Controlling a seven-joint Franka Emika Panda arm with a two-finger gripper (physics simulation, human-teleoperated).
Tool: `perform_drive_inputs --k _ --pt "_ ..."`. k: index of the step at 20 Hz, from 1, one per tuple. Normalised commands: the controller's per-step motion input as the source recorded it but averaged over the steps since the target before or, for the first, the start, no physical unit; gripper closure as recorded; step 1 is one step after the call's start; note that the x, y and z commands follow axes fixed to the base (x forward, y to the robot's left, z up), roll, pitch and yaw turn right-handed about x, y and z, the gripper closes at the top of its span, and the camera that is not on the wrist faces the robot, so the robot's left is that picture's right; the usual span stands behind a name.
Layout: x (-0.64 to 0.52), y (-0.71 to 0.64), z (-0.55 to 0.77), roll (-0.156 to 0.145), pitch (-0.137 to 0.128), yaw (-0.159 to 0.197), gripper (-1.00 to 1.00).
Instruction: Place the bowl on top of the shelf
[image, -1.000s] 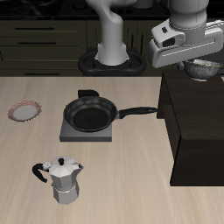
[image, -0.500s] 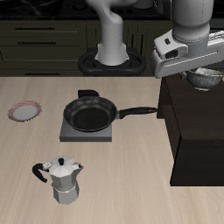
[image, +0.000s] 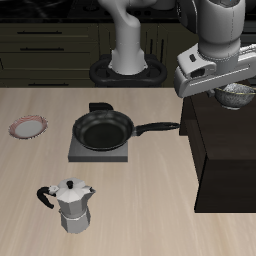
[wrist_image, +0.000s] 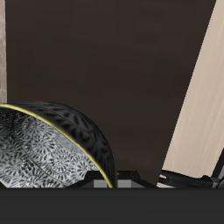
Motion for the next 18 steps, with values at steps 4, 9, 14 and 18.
perform_drive_inputs --k 4,9,14,18 --pt "0.09 -0.02 -0.25 0.017 0.043 0.035 1.0" --pt "0.0 -0.03 -0.08 0.047 0.024 -0.002 -1.0" --pt "-0.01 -0.07 -0.07 0.003 0.019 -0.003 -1.0" --pt "-0.11 -0.1 0.15 -0.001 -0.036 -0.012 -1.0"
